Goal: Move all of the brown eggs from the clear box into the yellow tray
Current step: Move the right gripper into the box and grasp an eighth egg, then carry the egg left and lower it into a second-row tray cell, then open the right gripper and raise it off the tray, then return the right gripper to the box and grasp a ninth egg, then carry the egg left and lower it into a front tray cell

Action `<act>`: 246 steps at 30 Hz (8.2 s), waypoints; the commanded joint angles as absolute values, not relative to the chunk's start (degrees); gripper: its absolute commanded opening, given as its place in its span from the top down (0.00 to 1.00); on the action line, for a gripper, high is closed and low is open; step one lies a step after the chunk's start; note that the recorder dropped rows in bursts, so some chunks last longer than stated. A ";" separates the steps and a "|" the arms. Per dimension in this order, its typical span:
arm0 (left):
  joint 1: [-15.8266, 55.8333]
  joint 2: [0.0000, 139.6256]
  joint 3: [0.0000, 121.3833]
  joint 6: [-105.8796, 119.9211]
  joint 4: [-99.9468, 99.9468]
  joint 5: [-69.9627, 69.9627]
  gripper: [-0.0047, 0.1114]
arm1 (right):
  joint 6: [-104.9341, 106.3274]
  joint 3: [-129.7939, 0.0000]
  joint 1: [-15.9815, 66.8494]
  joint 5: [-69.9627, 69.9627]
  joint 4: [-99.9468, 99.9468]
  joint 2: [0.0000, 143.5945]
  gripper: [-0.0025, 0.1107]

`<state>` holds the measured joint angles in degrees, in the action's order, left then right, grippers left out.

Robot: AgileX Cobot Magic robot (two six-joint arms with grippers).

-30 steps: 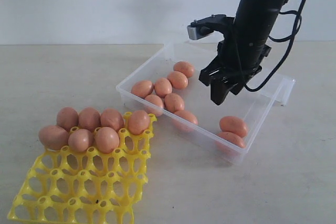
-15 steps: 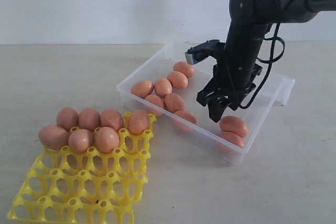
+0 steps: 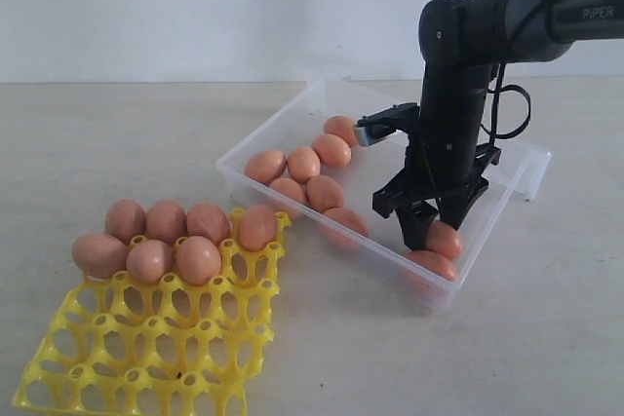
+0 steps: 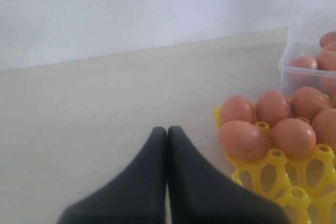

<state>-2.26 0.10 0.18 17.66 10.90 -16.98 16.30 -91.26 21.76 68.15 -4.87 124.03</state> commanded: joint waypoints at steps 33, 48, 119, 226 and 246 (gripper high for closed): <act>-1.91 0.00 0.00 17.93 10.86 -16.51 1.00 | -5.23 -53.77 50.84 -24.73 -24.97 97.66 0.98; -1.91 0.00 0.00 17.93 10.86 -16.51 1.00 | -16.21 -53.84 47.63 -19.55 1.31 102.49 0.98; -1.91 0.00 0.00 17.93 10.86 -16.51 1.00 | -15.54 -55.74 46.78 -10.31 16.99 88.29 0.97; -1.91 0.00 0.00 17.93 10.86 -16.51 1.00 | 21.28 -96.22 22.50 57.84 -20.36 120.55 0.98; -1.91 0.00 0.00 17.93 10.86 -16.51 1.00 | 7.12 -50.58 52.35 -33.57 -29.49 89.47 0.98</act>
